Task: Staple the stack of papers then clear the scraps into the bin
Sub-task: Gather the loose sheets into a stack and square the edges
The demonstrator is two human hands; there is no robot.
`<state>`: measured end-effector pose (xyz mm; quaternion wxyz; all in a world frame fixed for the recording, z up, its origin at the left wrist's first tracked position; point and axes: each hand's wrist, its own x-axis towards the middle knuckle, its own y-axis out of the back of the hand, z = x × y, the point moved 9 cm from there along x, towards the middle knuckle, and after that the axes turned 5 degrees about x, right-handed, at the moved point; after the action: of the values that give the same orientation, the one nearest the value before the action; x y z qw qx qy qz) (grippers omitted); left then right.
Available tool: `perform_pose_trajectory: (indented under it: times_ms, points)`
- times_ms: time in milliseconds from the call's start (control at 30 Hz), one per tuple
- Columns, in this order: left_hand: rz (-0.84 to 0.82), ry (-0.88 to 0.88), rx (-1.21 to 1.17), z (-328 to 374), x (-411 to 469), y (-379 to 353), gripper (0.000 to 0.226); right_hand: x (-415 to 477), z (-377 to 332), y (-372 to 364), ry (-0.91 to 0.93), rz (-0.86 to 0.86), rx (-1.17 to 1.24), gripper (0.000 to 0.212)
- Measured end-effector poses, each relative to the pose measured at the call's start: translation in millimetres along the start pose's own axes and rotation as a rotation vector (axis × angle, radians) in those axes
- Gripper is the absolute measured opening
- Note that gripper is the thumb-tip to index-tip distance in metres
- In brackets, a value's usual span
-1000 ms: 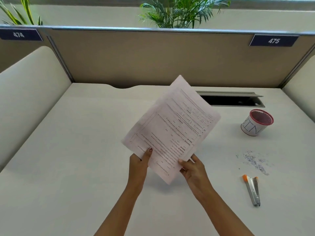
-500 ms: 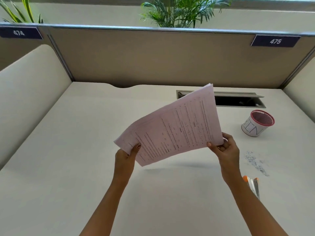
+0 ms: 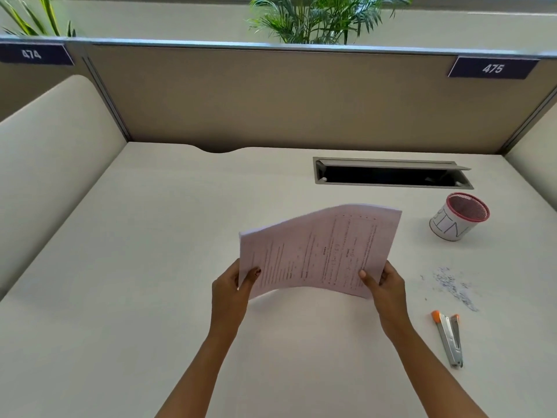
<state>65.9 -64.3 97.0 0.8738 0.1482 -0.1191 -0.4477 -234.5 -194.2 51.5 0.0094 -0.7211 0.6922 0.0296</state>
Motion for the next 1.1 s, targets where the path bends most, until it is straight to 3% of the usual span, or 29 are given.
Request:
perform_pose_trajectory:
  times_ms: [233, 467, 600, 767, 900, 1100]
  points:
    - [0.028, 0.047, -0.098, -4.3, 2.7, 2.8, 0.016, -1.6, 7.3, 4.0, -0.039, 0.006, 0.058, 0.039]
    - [0.026, 0.019, -0.047, 0.3, 11.2, 0.6, 0.017, -9.1, 26.1, 2.9, -0.112, 0.021, 0.014, 0.032]
    - [0.043, 0.028, -0.043, 6.7, 15.4, 5.6, 0.022, -12.3, 21.9, 10.4, -0.145, 0.073, 0.129, 0.029]
    - [0.094, 0.175, -0.175, -6.0, 17.6, 11.2, 0.017, -23.2, 12.7, 3.7, -0.246, 0.069, 0.486, 0.060]
    - [0.063, 0.342, -0.378, -12.3, 9.8, -8.9, 0.016, -31.9, -3.2, -24.4, -0.284, -0.027, 0.580, 0.050]
    - [0.060, 0.404, -0.520, -6.2, -2.4, -30.2, 0.017, -54.1, -38.5, -69.8, -0.203, -0.198, 0.508, 0.033]
